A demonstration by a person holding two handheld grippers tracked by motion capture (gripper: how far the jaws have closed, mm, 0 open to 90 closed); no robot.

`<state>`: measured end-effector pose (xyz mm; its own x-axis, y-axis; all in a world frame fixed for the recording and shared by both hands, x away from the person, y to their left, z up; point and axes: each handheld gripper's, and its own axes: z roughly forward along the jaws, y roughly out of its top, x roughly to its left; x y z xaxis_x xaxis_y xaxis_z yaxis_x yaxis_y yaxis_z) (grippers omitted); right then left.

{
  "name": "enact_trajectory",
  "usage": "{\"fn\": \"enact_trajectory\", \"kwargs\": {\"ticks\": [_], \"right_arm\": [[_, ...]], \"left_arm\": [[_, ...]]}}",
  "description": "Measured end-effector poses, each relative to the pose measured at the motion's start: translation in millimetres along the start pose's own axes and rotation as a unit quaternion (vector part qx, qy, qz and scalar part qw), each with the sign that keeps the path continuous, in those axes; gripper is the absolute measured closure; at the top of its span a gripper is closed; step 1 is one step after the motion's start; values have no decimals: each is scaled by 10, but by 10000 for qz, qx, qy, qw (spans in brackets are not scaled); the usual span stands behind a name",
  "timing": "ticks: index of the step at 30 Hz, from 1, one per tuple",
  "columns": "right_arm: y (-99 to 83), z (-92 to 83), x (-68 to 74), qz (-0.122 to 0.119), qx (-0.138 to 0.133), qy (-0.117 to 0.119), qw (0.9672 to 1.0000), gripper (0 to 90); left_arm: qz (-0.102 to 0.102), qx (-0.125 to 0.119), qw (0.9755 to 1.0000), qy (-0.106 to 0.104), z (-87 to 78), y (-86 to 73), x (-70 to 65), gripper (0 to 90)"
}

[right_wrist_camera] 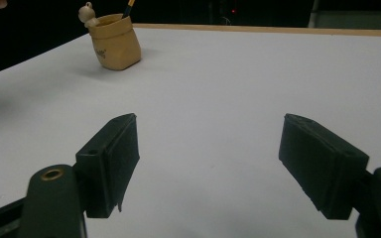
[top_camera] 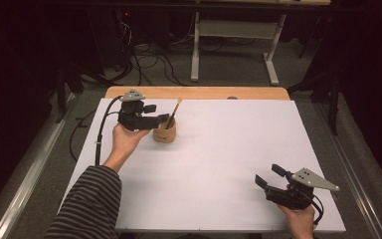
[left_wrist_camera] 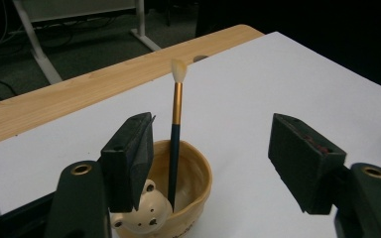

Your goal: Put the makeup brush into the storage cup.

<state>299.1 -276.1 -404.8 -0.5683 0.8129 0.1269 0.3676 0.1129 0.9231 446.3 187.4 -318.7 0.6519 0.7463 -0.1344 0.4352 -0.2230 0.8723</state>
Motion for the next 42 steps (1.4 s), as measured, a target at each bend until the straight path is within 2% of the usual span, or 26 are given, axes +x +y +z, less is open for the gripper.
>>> {"fn": "enact_trajectory", "kwargs": {"ticks": [12, 24, 29, 33, 42], "right_arm": [[1, -18, 2, -10, -27, -34, 10000, 254], [3, -19, 7, -31, -38, -23, 10000, 254], [-1, -26, 0, -3, -27, -43, 10000, 253], [0, -28, 6, -6, -17, -25, 10000, 254], [-2, -32, 3, -15, -30, -45, 10000, 254]], "left_arm": [[45, -52, 9999, -115, -60, -5, -68, 340], [31, -111, 9999, -104, -206, -8, -119, 340], [158, -113, 9998, -103, -254, -15, -149, 347], [176, -127, 9997, -148, -282, -31, -165, 348], [100, -189, 9996, -203, -365, -99, -184, 354]]}}
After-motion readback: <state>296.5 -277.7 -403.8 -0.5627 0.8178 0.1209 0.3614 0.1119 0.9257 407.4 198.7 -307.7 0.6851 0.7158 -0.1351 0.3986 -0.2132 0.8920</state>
